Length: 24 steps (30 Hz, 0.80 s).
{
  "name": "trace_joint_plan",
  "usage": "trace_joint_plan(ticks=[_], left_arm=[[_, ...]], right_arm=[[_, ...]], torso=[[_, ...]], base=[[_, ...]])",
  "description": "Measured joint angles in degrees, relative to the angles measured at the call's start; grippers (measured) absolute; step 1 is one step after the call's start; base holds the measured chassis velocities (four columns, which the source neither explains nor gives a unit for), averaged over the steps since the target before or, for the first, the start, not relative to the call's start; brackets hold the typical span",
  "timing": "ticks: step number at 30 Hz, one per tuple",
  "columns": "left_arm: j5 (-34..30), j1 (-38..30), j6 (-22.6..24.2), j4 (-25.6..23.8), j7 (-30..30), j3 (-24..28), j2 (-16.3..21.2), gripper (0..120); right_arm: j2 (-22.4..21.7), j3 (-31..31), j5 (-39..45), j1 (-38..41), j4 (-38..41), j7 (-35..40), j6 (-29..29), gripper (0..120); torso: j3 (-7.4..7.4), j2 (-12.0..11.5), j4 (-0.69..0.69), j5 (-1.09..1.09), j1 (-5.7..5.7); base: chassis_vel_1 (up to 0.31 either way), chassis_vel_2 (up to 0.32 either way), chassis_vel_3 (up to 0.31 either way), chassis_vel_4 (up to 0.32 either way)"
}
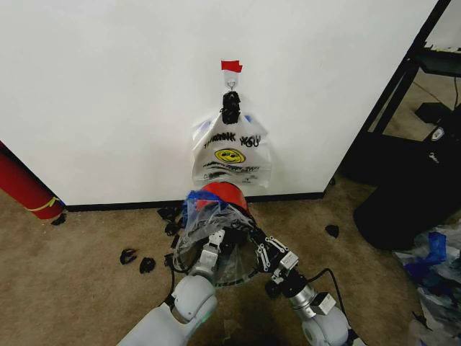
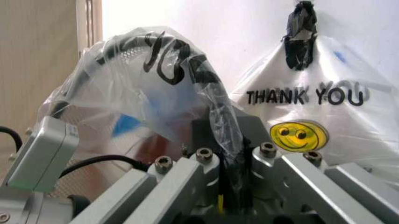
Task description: Pick up the garbage bag from the wall and place it over the trash bin.
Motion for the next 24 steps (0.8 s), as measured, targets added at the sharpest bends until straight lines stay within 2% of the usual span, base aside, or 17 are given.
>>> trace_joint_plan(ticks=[3,6,10,18,24], left_arm=[[0.3,-0.3,-1.2,-0.1,0.0,-0.5,0.1,0],[0.1,1.2,-5.6,-3.6,2.8,-0.8,0.6,0],[1.0,3.5,-7.4,-6.0,5.3,0.0,1.2,0],[4.0,7.2,-5.9,-8.9,5.6,0.6,2.5,0],[4.6,8.2,-3.3,-11.6,8.0,-1.1,5.7,0]], right_arm=[[0.3,-0.2,0.0,0.1,0.1,0.0,0.0,0],[1.2,-0.2,-0.3,0.3,-1.7,0.2,0.2,0],[2.6,-0.2,-0.5,1.2,-3.7,0.9,0.4,0],[4.9,0.2,0.8,3.7,-6.6,0.9,0.4,0],[4.4,1.2,-0.1,4.5,-8.1,-1.3,1.1,0]], torso=[[0.00,0.0,0.00,0.00,0.00],[0.00,0.0,0.00,0.00,0.00],[0.00,0.0,-0.01,0.00,0.00],[0.00,0.0,0.00,-0.01,0.00],[0.00,0.0,0.00,-0.01,0.00]], base=[[0.000,0.000,0.000,0.000],[0.000,0.000,0.000,0.000],[0.000,0.000,0.000,0.000],[0.000,0.000,0.000,0.000],[0.000,0.000,0.000,0.000]])
